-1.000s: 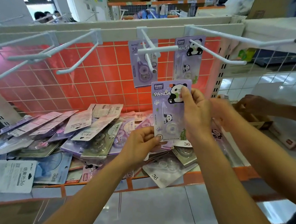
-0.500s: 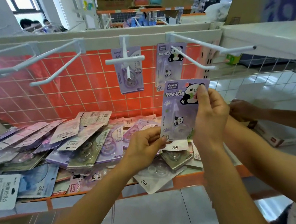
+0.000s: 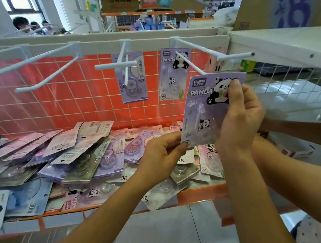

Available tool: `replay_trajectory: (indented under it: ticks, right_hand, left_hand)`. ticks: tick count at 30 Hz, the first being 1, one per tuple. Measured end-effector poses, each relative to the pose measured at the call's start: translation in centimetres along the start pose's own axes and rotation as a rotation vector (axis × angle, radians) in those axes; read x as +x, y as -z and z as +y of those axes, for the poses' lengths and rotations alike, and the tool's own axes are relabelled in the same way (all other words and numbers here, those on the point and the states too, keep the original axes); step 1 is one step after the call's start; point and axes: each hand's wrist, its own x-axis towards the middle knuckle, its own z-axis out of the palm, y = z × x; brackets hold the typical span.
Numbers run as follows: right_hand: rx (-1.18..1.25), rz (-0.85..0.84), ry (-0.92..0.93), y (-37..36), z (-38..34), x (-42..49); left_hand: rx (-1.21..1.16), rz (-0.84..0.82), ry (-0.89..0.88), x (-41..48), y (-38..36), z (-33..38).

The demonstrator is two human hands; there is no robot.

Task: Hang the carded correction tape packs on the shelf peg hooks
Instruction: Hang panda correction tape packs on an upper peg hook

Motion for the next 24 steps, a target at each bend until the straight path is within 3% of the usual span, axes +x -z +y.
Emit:
replay_trajectory:
  ticks: [13, 21, 24]
  right_hand:
    - [-0.068, -0.016, 0.011, -0.6, 0.5, 1.4]
    - [-0.188, 0.042, 0.059, -2.8, 4.4, 4.0]
    - [-0.265, 0.073, 0.042, -4.0, 6.5, 5.8]
  left_hand:
    - [0.052, 0.03, -0.007, 0.8, -0.1, -0.4]
    - [0.187, 0.083, 0.146, 4.6, 1.4, -1.3]
    - [0.356, 0.123, 0.191, 7.9, 2.2, -2.0]
